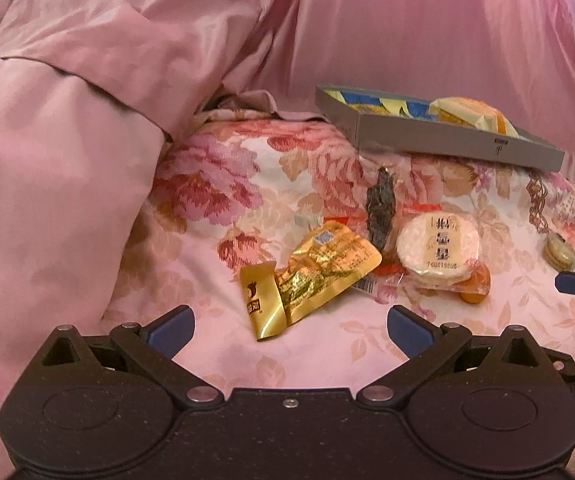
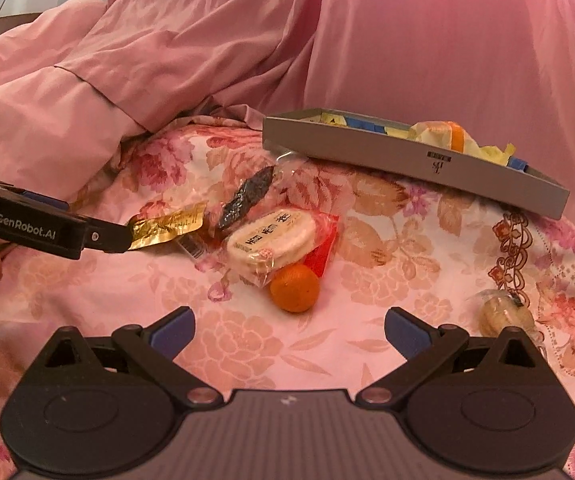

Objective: Organize snacks
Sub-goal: 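Withdraw both tools from the tray back over the remaining snacks, then grasp the gold foil pouch with the left tool while the right tool grasps the round rice cake pack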

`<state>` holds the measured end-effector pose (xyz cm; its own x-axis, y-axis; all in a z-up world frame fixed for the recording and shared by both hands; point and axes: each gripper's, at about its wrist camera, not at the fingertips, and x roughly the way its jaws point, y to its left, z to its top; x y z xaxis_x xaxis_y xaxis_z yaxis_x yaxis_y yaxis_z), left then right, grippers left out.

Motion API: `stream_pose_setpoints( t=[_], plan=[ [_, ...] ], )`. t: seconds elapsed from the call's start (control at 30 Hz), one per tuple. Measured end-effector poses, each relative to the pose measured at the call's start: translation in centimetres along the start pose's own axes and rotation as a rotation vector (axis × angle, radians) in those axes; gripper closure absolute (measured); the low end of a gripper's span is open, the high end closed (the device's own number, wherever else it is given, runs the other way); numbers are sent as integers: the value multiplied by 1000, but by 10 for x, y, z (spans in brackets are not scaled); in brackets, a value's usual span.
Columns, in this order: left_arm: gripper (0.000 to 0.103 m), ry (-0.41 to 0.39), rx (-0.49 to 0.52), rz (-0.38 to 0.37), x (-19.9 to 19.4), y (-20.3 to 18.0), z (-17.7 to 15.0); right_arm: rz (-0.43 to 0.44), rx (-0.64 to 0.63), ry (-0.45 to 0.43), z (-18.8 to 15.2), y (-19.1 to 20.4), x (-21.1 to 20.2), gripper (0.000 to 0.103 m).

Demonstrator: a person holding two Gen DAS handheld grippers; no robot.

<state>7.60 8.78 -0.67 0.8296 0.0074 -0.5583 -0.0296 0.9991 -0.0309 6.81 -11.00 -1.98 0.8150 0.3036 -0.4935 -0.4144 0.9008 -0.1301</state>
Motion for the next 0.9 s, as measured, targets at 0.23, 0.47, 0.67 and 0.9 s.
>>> stream_pose_setpoints(
  t=[0.23, 0.47, 0.67, 0.9],
  plan=[
    [1, 26, 31, -54, 13, 1, 7, 11, -4, 23, 1, 1, 14, 0],
    [1, 23, 93, -81, 26, 3, 19, 5, -32, 15, 5, 2, 27, 0],
    [1, 26, 195, -151, 44, 3, 31, 12, -81, 1, 14, 2, 40, 0],
    [1, 62, 296, -233, 69, 3, 52, 65, -223, -6, 34, 4, 59, 0]
  ],
)
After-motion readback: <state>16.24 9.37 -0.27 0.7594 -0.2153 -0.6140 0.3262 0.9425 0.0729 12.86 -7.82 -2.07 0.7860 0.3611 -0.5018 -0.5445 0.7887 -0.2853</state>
